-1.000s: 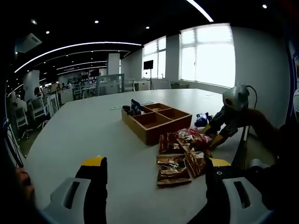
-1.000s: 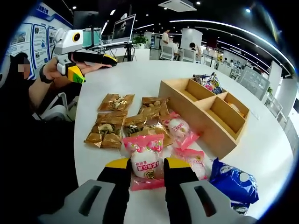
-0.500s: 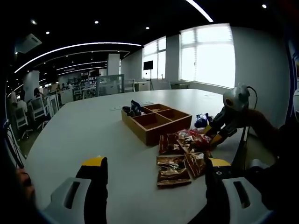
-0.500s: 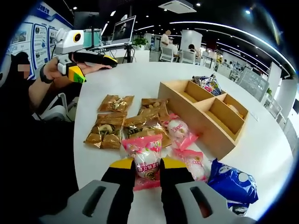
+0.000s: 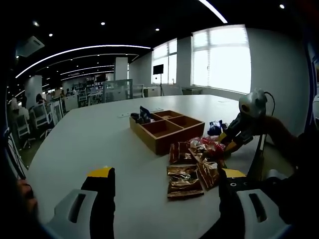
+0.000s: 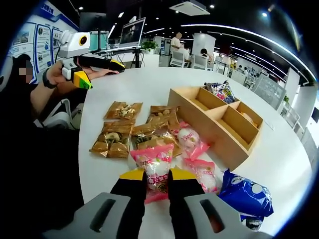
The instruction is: Pick up the scattered marshmallows, QQ candies, Oreo cookies, and mixed nuts on the table and sort them into separate containers
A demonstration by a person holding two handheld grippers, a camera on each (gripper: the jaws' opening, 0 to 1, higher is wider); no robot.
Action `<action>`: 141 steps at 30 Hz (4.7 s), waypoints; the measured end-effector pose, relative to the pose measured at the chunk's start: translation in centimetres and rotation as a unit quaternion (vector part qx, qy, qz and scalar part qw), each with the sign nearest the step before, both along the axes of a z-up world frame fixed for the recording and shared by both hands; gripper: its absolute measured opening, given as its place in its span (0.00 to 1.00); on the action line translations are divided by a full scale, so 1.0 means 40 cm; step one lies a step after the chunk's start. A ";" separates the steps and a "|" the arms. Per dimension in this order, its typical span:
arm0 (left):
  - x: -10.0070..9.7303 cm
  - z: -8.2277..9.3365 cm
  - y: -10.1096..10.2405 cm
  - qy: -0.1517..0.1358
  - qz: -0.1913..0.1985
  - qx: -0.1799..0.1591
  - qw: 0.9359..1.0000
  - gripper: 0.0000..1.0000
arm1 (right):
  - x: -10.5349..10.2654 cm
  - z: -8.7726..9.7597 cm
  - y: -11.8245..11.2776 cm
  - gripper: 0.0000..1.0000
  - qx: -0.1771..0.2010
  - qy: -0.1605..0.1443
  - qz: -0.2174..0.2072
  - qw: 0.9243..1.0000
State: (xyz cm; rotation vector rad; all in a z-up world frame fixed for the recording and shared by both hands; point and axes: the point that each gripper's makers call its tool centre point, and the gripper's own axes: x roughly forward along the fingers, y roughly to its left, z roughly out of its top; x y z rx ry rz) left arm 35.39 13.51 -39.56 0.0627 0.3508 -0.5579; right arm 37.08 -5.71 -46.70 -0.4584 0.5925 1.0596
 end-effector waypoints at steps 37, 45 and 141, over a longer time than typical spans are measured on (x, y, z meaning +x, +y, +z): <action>0.001 0.014 0.003 -0.005 0.004 0.000 1.000 0.92 | -0.024 0.154 -0.090 0.12 0.050 -0.045 -0.043 0.997; -0.001 0.014 0.000 -0.005 0.004 -0.001 1.000 0.92 | -0.037 0.184 -0.117 0.12 0.058 -0.057 -0.055 0.995; -0.019 0.022 0.018 -0.009 0.005 0.006 1.000 0.91 | 0.476 0.274 -0.001 0.11 0.045 -0.121 -0.135 0.982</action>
